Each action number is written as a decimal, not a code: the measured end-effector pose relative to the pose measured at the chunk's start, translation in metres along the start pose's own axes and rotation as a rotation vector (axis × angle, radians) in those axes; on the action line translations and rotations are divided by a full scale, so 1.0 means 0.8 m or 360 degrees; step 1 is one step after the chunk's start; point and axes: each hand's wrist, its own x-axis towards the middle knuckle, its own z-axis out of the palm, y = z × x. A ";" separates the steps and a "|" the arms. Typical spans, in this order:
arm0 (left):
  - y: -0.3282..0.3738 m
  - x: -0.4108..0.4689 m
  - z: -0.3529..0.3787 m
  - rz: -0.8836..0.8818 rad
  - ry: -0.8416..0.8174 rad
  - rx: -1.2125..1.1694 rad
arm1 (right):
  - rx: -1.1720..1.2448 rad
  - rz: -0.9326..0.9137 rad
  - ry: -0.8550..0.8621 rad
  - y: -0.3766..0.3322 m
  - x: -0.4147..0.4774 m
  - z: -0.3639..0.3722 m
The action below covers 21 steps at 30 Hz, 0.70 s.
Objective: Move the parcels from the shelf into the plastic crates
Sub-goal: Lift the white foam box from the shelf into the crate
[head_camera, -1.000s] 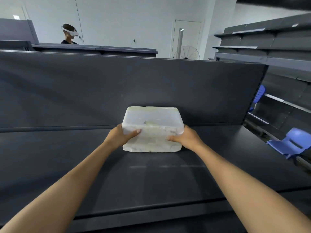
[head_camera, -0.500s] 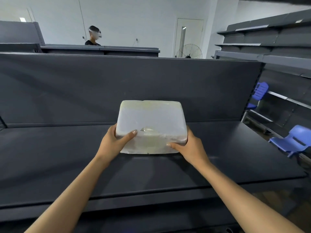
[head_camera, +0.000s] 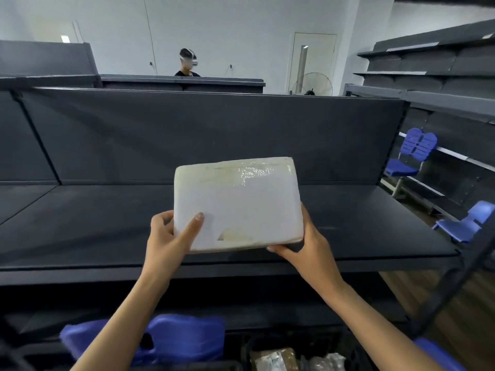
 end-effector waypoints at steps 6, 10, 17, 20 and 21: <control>-0.013 -0.081 -0.038 0.0165 -0.0037 0.0090 | 0.0454 0.0254 -0.0240 -0.028 -0.072 0.010; -0.026 -0.125 -0.071 0.0220 -0.0092 0.0228 | 0.0654 0.0425 -0.0148 -0.045 -0.114 0.029; -0.040 -0.185 -0.128 0.0130 -0.0186 0.0221 | 0.0546 0.0470 -0.0012 -0.084 -0.190 0.055; -0.042 -0.203 -0.147 -0.0037 -0.0193 0.0115 | 0.0421 0.0405 0.0031 -0.098 -0.223 0.066; -0.039 -0.208 -0.151 -0.0109 -0.0164 0.0037 | 0.0381 0.0380 0.0046 -0.101 -0.233 0.069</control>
